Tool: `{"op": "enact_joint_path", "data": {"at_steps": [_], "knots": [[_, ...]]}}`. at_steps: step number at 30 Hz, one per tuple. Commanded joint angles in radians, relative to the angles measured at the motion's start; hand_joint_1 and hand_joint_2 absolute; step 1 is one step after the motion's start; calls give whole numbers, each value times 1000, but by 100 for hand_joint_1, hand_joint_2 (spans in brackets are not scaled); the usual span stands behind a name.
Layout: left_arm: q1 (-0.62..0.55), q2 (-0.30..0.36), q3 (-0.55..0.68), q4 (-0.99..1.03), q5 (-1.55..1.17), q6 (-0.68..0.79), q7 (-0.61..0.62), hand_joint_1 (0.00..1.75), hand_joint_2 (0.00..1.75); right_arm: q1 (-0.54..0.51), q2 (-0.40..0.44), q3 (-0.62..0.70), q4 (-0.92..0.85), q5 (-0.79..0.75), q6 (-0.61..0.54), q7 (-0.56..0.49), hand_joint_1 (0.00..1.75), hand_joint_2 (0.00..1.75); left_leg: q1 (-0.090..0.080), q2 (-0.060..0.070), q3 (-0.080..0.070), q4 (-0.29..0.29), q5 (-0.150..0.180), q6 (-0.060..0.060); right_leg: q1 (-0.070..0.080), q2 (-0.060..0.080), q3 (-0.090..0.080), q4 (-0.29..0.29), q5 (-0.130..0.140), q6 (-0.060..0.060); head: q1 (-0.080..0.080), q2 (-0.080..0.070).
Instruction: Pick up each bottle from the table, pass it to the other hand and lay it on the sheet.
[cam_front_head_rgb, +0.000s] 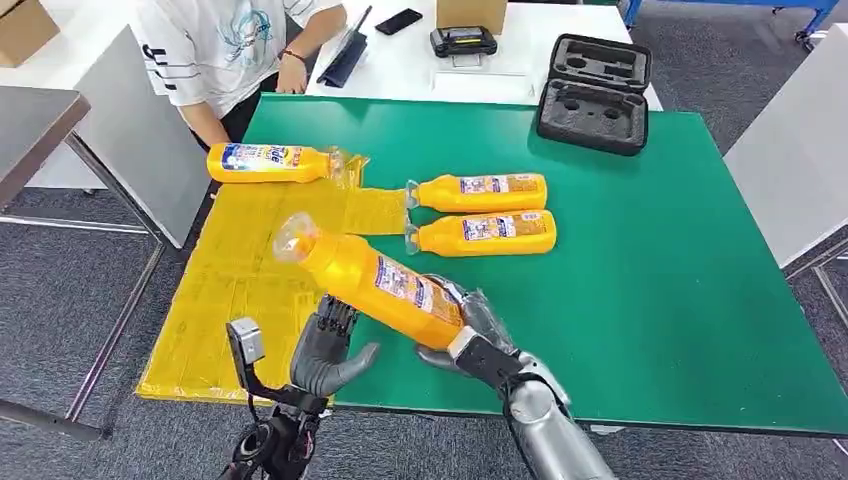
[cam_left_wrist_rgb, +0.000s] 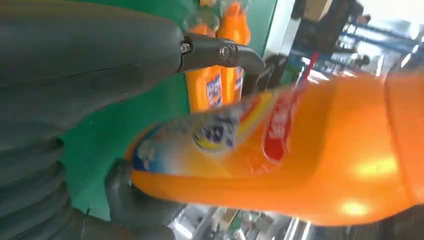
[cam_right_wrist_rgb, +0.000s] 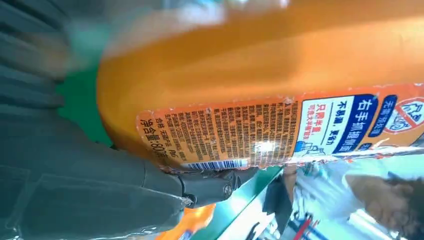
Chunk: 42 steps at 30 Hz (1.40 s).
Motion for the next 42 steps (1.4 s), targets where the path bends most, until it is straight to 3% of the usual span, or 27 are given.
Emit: {"op": "enact_joint_path", "data": {"at_steps": [1, 31, 33, 37, 38, 39, 42], "knots": [[-54, 35, -40, 67, 53, -43, 29, 0, 175, -69, 0, 62, 140, -15, 32, -17, 175, 175, 1, 1, 6, -1, -2, -2, 1, 1, 6, -1, -1, -2, 0, 0], [-75, 12, -30, 105, 114, -46, 33, 0, 175, -50, -2, 144, 181, 3, 59, -5, 175, 175, 1, 0, 4, -1, -1, -1, 1, 0, 4, -1, -1, -1, 0, 0], [-76, 9, -30, 115, 111, -43, 34, 0, 175, -48, 0, 158, 185, 14, 59, -6, 175, 175, 1, 1, 10, -2, -3, -2, 1, 1, 9, -2, -3, -3, 0, 0], [-72, 16, -28, 128, 122, -56, 22, 0, 175, -58, 5, 170, 190, 21, 69, -3, 175, 175, 0, 0, 4, -1, -1, -1, 0, 1, 3, -1, -1, -1, 0, 0], [-66, 18, -27, 127, 130, -67, 18, 147, 175, -69, 6, 170, 203, 22, 71, -2, 175, 175, 1, 1, 7, -1, -2, -2, 1, 1, 6, -1, -2, -2, 0, 0], [-62, 18, -25, 125, 145, -83, 19, 175, 175, -80, 2, 173, 215, 22, 73, -4, 175, 175, 1, 1, 5, -1, -2, -1, 1, 1, 5, -1, -1, -1, 0, 0], [-71, 14, -31, 120, 146, -102, 25, 175, 175, -85, -9, 169, 232, 11, 71, -13, 175, 175, 1, 1, 6, -1, -2, -1, 1, 2, 6, -1, -1, -2, 0, 0]]}}
